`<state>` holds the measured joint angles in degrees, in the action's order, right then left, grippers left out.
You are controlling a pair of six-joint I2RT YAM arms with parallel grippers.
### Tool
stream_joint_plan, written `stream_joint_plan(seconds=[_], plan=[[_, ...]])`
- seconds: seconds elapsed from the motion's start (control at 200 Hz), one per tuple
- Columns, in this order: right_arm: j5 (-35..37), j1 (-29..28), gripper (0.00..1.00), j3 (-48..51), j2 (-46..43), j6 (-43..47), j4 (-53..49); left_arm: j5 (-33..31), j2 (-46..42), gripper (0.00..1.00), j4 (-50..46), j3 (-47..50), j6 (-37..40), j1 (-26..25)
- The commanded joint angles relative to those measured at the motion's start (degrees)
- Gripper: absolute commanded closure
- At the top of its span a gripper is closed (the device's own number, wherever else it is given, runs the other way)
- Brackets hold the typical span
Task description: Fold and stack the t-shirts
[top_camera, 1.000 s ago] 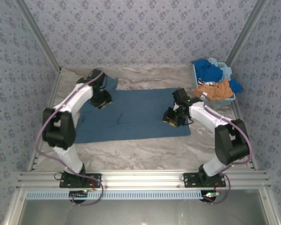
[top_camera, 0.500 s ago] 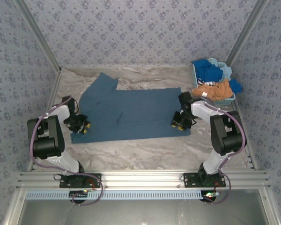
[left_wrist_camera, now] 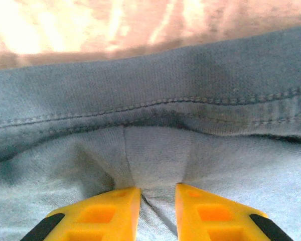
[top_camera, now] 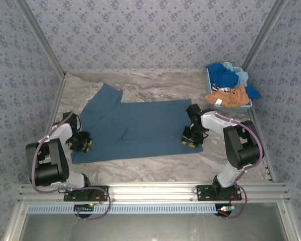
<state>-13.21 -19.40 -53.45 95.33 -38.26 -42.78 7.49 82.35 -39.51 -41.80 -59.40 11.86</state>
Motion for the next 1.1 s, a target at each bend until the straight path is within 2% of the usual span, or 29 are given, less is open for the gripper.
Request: stream_joint_plan(seconds=[0.0,0.245,0.415,0.595,0.784,0.949,1.094], plan=[[-2.47,-1.29,0.64,3.58,-0.58,-2.50,-6.55,-3.70,-1.03,0.73,-5.20,1.40,0.65,1.29],[-3.58,-1.08,0.63,2.55,-3.33,-2.65,-8.68,-3.94,-3.54,0.72,-7.19,0.47,1.69,2.61],[6.00,-1.13,0.56,-5.67,-8.48,-1.10,-9.80,-5.80,-3.34,0.64,-8.73,-12.05,3.82,-0.35],[16.72,1.93,0.54,-13.50,-7.11,1.70,-3.82,-5.99,9.90,0.58,-5.27,-33.04,7.90,-8.98],[24.22,4.31,0.55,-23.20,2.46,7.23,3.88,-1.33,26.64,0.54,0.28,-52.79,11.71,-11.21],[23.86,6.69,0.54,-29.82,11.39,8.30,7.59,2.11,38.60,0.50,6.36,-66.20,13.22,-11.23],[21.61,8.32,0.53,-32.16,17.47,8.46,12.21,3.22,48.69,0.49,5.80,-78.15,15.02,-11.08]])
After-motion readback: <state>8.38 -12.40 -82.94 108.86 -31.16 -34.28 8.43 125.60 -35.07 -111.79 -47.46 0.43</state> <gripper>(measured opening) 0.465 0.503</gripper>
